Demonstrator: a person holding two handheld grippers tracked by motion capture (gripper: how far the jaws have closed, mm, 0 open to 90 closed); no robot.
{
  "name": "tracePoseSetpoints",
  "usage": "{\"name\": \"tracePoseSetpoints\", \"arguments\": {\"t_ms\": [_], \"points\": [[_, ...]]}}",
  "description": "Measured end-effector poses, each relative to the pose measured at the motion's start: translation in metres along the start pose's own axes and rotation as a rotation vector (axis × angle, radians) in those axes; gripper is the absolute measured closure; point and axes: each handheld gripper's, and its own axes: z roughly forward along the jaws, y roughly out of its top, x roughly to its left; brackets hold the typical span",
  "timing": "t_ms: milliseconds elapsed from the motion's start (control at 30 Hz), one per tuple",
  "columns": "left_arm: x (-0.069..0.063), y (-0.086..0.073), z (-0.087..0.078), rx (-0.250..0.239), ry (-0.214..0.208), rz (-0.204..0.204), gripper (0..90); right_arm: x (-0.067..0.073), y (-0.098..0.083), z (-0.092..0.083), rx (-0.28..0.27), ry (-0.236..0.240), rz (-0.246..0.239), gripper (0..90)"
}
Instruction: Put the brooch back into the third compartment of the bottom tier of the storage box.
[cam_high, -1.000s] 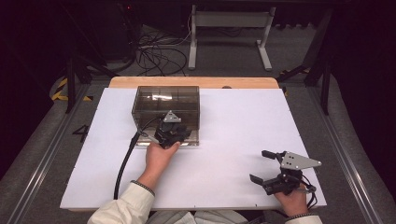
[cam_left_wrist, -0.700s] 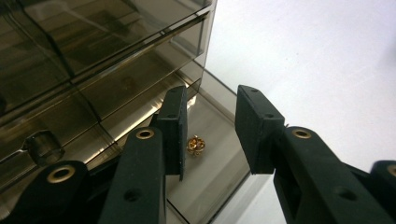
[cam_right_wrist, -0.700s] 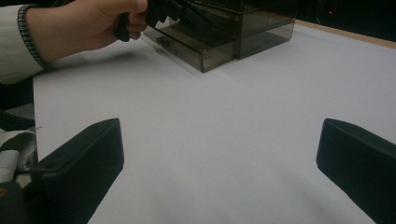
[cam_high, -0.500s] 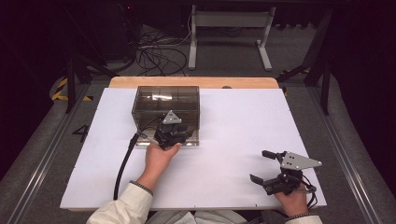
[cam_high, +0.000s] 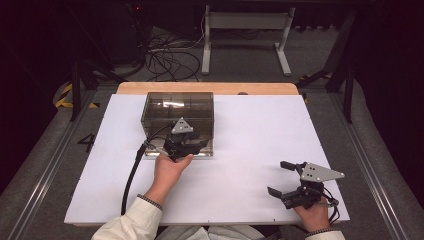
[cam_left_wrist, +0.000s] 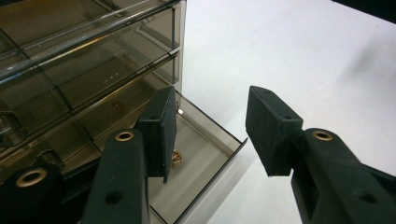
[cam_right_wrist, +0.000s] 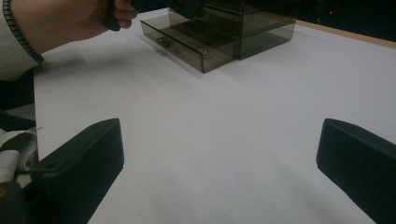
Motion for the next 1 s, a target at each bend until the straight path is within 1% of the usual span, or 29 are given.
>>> {"name": "tracePoseSetpoints", "arguments": {"t_ms": [167,233,300,400,467,600,667,833,1000], "points": [[-0.001,0.002,-0.005,-0.006,0.003,0.008,53.9,0.0,0.0,0.0,-0.001,0.0,0.002,1.3],[-0.003,0.002,-0.007,-0.009,-0.005,0.0,53.2,0.0,0.0,0.0,0.0,0.0,0.002,1.3],[-0.005,0.003,-0.011,-0.019,-0.003,0.009,52.2,0.0,0.0,0.0,-0.001,0.001,0.003,1.3],[-0.009,0.006,-0.017,-0.035,0.0,0.026,46.4,0.0,0.0,0.0,0.0,0.001,0.003,1.3],[-0.012,0.007,-0.021,-0.049,0.003,0.028,40.1,0.0,0.0,-0.001,-0.003,0.0,0.002,1.3],[-0.015,0.008,-0.029,-0.065,-0.006,0.037,32.4,0.0,0.0,-0.001,-0.003,-0.001,0.003,1.3],[-0.018,0.009,-0.032,-0.073,-0.007,0.04,29.5,0.0,0.0,-0.001,-0.004,-0.001,0.003,1.3],[-0.021,0.01,-0.041,-0.085,-0.001,0.063,23.7,0.0,0.0,-0.001,-0.004,-0.001,0.003,1.3],[-0.021,0.01,-0.049,-0.105,0.0,0.057,20.3,0.0,0.0,-0.001,-0.003,-0.001,0.002,1.3]]}}
